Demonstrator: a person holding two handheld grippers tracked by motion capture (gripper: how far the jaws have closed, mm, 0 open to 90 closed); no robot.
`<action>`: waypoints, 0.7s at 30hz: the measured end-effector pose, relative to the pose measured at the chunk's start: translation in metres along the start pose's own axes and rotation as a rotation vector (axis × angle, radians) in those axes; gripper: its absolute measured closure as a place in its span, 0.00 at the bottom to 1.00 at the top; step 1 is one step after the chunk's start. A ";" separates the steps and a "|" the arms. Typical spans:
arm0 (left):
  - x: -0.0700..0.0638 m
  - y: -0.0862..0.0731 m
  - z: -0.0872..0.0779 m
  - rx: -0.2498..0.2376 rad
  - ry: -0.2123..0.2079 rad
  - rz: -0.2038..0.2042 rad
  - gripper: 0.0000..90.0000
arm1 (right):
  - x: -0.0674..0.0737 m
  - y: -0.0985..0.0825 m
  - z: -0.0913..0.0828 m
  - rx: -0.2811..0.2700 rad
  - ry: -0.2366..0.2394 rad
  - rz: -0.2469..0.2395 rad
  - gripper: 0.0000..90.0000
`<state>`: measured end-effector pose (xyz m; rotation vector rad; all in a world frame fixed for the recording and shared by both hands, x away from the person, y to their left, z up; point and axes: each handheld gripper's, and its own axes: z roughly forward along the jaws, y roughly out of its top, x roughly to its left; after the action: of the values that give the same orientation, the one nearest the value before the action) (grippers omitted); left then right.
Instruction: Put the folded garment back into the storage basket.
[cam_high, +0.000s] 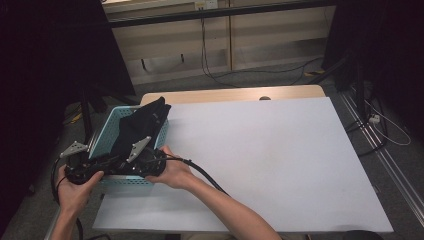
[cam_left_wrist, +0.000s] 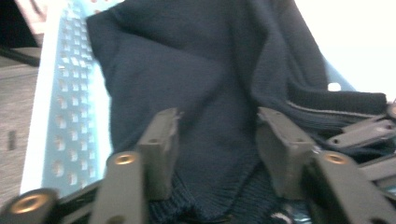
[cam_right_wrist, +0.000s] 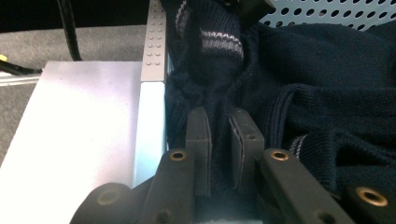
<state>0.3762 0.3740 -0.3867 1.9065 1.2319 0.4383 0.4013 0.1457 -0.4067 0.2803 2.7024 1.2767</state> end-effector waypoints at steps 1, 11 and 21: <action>-0.004 -0.003 0.003 0.029 -0.010 0.027 0.83 | 0.000 0.000 0.000 -0.004 0.002 0.002 0.89; -0.008 -0.003 0.010 0.085 0.017 0.088 0.89 | -0.001 0.000 0.001 0.013 0.008 -0.005 0.89; -0.007 -0.004 -0.004 -0.020 0.072 0.028 0.54 | -0.005 -0.004 -0.010 -0.075 0.014 0.045 0.72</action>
<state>0.3677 0.3702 -0.3863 1.9074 1.2431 0.5365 0.4041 0.1347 -0.4030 0.3260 2.6670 1.3932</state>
